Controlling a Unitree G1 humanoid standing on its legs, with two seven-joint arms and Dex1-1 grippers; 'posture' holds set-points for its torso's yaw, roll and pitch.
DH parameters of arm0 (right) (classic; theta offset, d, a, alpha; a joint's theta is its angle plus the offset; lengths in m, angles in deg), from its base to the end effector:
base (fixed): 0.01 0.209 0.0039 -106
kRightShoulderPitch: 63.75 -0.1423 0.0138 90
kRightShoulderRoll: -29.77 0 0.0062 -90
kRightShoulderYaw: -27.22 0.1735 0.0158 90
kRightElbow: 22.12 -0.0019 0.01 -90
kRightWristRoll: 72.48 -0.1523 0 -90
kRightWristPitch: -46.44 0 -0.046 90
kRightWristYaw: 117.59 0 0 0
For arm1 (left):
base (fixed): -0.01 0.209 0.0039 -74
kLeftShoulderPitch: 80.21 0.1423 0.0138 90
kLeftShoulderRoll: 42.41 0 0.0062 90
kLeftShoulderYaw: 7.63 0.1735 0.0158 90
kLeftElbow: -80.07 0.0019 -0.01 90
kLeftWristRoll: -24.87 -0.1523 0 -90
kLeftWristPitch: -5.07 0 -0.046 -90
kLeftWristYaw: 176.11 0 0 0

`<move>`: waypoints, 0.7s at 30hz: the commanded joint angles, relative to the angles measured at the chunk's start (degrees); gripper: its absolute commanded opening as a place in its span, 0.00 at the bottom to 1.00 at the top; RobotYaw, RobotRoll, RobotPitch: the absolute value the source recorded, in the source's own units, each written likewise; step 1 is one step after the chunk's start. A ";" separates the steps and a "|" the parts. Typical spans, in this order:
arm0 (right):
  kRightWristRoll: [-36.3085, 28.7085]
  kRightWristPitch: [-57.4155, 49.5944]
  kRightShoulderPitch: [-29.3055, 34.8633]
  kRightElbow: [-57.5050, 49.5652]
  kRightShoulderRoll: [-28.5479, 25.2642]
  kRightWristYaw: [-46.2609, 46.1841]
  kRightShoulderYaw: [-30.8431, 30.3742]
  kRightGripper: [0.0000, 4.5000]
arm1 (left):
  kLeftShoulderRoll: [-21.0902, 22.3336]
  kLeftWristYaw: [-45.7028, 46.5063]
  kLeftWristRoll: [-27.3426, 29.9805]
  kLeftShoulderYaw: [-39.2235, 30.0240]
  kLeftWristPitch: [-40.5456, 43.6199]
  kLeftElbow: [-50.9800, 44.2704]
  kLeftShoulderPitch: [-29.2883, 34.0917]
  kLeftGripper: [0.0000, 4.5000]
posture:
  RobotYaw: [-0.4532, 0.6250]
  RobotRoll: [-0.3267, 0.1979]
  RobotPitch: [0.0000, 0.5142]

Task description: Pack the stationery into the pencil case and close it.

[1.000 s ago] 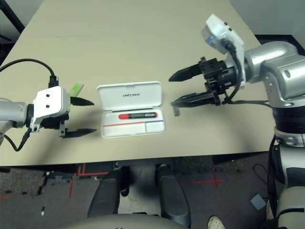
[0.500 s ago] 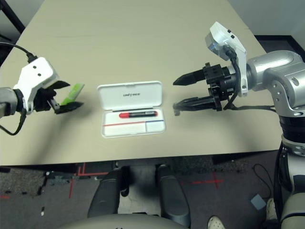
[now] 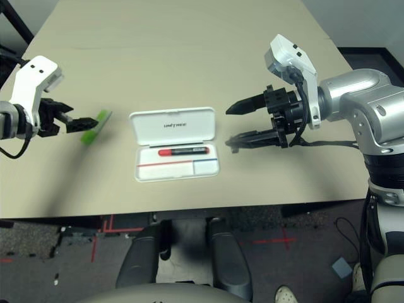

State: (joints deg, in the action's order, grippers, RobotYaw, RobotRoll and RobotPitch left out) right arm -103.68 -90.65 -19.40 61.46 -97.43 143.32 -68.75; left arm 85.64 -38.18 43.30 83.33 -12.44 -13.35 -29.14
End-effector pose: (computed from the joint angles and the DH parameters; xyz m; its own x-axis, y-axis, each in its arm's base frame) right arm 0.2758 -0.2210 0.2868 0.1277 0.8915 -0.4346 -0.9917 0.1095 -0.0666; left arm 0.2660 0.2660 0.2532 0.7385 -0.2413 -0.6296 0.4188 0.8960 0.1479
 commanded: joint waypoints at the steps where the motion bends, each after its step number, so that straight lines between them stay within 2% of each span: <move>1: 0.02 0.42 0.53 -0.98 -0.14 -0.38 -0.33 1.00 | -0.94 1.00 -0.75 1.62 0.23 3.74 -2.23 1.00 | 0.43 0.62 0.39; 14: -0.13 0.57 2.35 -2.92 -0.45 -2.42 0.02 1.00 | -8.55 3.99 -4.69 4.72 -6.89 20.25 -8.00 1.00 | 0.40 0.62 0.40; 21: -0.17 0.39 3.60 -4.19 -1.16 -3.48 0.39 1.00 | -10.76 5.19 -8.63 5.16 -15.04 33.03 -9.41 1.00 | 0.38 0.62 0.41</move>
State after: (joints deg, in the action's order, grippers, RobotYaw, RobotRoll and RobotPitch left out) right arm -103.77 -90.33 -16.29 58.79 -97.86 140.15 -68.72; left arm 75.17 -33.48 36.70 88.00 -25.60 16.33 -37.92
